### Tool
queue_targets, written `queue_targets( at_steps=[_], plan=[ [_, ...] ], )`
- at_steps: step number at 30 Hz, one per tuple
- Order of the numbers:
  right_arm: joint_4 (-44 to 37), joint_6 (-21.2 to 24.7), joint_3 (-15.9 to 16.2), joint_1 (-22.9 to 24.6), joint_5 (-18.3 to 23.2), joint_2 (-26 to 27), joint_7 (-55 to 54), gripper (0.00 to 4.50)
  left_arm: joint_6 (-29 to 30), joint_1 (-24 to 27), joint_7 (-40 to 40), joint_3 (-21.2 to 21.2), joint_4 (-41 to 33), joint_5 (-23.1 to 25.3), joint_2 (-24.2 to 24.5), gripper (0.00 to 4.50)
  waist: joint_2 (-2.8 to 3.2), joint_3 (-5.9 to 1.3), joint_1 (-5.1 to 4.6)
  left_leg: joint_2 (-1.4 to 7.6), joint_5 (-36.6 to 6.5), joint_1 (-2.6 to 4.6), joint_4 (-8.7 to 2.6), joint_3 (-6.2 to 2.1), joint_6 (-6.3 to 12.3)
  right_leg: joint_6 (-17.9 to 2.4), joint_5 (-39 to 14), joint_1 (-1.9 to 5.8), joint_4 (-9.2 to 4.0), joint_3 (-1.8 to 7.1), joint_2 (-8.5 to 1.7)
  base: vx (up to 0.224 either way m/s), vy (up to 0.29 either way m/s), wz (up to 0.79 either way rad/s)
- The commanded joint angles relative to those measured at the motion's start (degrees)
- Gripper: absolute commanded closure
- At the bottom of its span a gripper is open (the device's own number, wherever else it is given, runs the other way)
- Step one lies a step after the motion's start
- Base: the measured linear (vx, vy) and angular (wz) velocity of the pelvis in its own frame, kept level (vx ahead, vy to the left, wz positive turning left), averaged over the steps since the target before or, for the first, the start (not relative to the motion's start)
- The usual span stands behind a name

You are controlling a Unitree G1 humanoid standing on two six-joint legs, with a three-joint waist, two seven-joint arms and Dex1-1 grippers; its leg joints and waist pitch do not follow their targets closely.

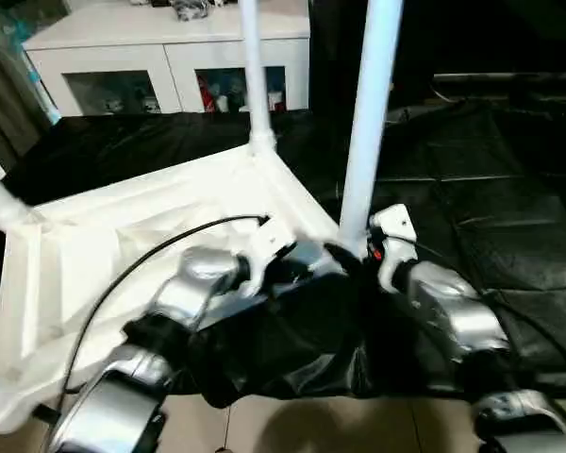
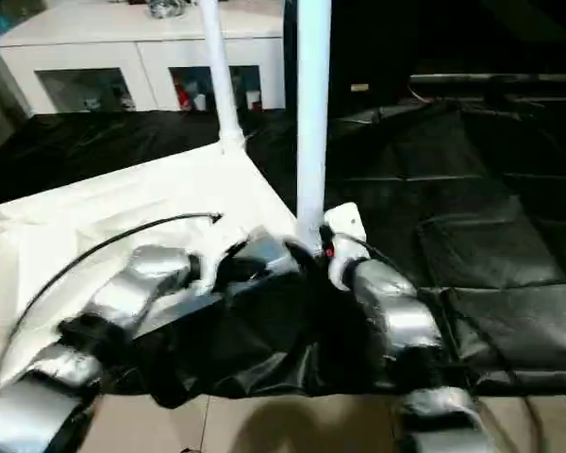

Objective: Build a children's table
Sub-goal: Insert table leg to table base

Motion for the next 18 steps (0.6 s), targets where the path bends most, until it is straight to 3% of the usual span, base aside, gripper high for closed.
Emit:
queue_targets(
  at_steps=[1,3,4,5,6,7,13,18],
  plan=[
    [-1.4,0.2,3.5,1.1,0.8,-0.9,6.3,0.97,-1.5,0.7,-6.4,-2.1,-3.4,-1.6,0.7,4.50,-0.53,-3.92,0.48,1.95,-10.1,0.46,-3.63,-0.52,5.42,-14.1,-5.2,3.33,-3.27,2.29,-3.20,0.000,0.000,0.00],
    [-2.4,0.6,3.9,1.6,0.9,-2.6,9.4,0.97,-1.4,1.5,-8.5,-2.2,-4.3,-1.9,1.9,4.50,-0.38,-3.91,0.67,2.01,-10.2,0.66,-3.48,-0.30,6.08,-14.6,-4.9,3.12,-3.31,2.35,-3.18,0.000,0.000,0.00],
    [-4.1,1.1,4.4,2.4,1.2,-5.0,13.4,0.97,-0.9,2.4,-11.2,-2.2,-5.7,-2.7,3.6,4.50,-0.78,-3.86,0.96,2.16,-10.3,0.65,-3.62,-0.35,5.94,-14.6,-5.6,3.27,-3.21,2.32,-3.19,0.000,0.000,0.00],
    [-4.1,1.1,4.4,2.4,1.2,-5.0,13.4,0.97,-0.9,2.4,-11.2,-2.2,-5.7,-2.7,3.6,4.50,-0.73,-3.79,1.08,2.17,-10.5,0.71,-3.60,-0.30,5.98,-14.6,-6.0,3.22,-3.23,2.34,-3.18,0.000,0.000,0.00],
    [-5.0,1.3,4.6,2.9,1.5,-6.0,15.1,0.97,-0.7,2.9,-12.6,-2.2,-6.5,-3.1,4.4,4.50,-0.53,-3.73,1.21,2.24,-11.3,0.78,-3.69,-0.28,5.78,-14.3,-7.4,3.07,-3.42,2.43,-3.24,0.000,0.000,0.00],
    [-6.1,1.4,4.6,3.4,2.1,-7.1,16.9,0.97,-0.7,3.4,-14.3,-2.6,-7.3,-3.2,5.6,4.50,-0.80,-3.73,1.26,2.29,-11.5,0.86,-3.71,-0.24,5.63,-14.2,-8.0,3.03,-3.49,2.46,-3.24,0.000,0.000,0.00],
    [-8.4,1.8,5.2,4.7,4.1,-9.6,22.8,0.97,0.5,4.6,-18.6,-2.6,-9.8,-4.5,8.7,4.50,-0.76,-3.60,1.67,2.31,-12.7,0.91,-3.88,-0.25,4.50,-13.6,-10.3,2.92,-3.59,2.62,-3.31,0.000,0.000,0.00],
    [-9.5,3.0,4.9,5.1,5.5,-8.7,23.6,1.46,0.9,4.6,-19.1,-2.6,-10.5,-4.6,8.8,4.50,-0.68,-3.60,1.64,2.20,-12.6,0.88,-3.90,-0.32,3.96,-13.3,-11.0,2.90,-3.61,2.58,-3.24,0.000,0.000,0.00]
  ],
)
